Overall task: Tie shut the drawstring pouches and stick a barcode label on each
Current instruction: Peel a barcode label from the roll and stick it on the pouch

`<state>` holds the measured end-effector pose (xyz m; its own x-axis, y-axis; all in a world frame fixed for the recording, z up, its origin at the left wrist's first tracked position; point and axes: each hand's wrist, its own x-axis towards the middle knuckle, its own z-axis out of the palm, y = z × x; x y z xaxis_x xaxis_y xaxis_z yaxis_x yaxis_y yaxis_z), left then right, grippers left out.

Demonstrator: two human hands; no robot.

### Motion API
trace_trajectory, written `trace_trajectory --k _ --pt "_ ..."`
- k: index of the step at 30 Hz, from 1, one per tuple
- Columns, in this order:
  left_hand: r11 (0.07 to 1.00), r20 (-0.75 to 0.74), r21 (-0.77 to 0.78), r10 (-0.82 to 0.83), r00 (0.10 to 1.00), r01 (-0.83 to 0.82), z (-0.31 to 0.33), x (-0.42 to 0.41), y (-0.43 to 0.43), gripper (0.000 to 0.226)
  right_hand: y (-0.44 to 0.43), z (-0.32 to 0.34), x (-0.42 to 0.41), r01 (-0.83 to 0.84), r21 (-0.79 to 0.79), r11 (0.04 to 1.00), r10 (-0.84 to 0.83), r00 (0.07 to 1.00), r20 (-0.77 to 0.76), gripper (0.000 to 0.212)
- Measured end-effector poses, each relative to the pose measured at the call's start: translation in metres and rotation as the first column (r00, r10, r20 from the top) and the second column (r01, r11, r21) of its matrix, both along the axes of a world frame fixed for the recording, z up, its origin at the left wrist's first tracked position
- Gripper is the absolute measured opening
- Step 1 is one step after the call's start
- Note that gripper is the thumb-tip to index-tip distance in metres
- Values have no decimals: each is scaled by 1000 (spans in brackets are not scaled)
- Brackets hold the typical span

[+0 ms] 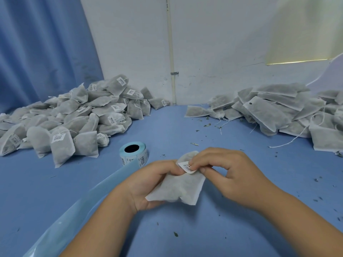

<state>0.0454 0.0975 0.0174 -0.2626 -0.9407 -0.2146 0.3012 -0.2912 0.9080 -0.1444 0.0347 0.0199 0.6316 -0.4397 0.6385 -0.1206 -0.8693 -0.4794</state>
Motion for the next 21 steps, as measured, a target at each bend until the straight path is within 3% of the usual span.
trace_trajectory --k 5,8,10,13,18,21 --pt "1000 -67 -7 -24 997 24 -2 0 -1 25 0 0 0 -1 -46 999 -2 998 -69 23" --pt "999 -155 -36 13 988 -18 -4 -3 -3 29 1 1 -1 -9 -43 999 4 994 -109 37" --pt "988 -32 -65 137 990 -139 -9 -6 -6 27 2 1 1 2 -30 1000 -6 992 -126 45" --pt "954 96 -111 288 953 -278 -15 -10 -7 25 4 -4 6 53 -7 999 -53 991 -126 40" --pt "904 178 -259 392 903 -342 -16 -14 -6 22 8 -12 16 195 291 937 -209 978 17 14" --pt "882 102 -332 385 917 -334 -16 -17 -6 35 9 -11 18 205 579 789 -290 955 57 36"
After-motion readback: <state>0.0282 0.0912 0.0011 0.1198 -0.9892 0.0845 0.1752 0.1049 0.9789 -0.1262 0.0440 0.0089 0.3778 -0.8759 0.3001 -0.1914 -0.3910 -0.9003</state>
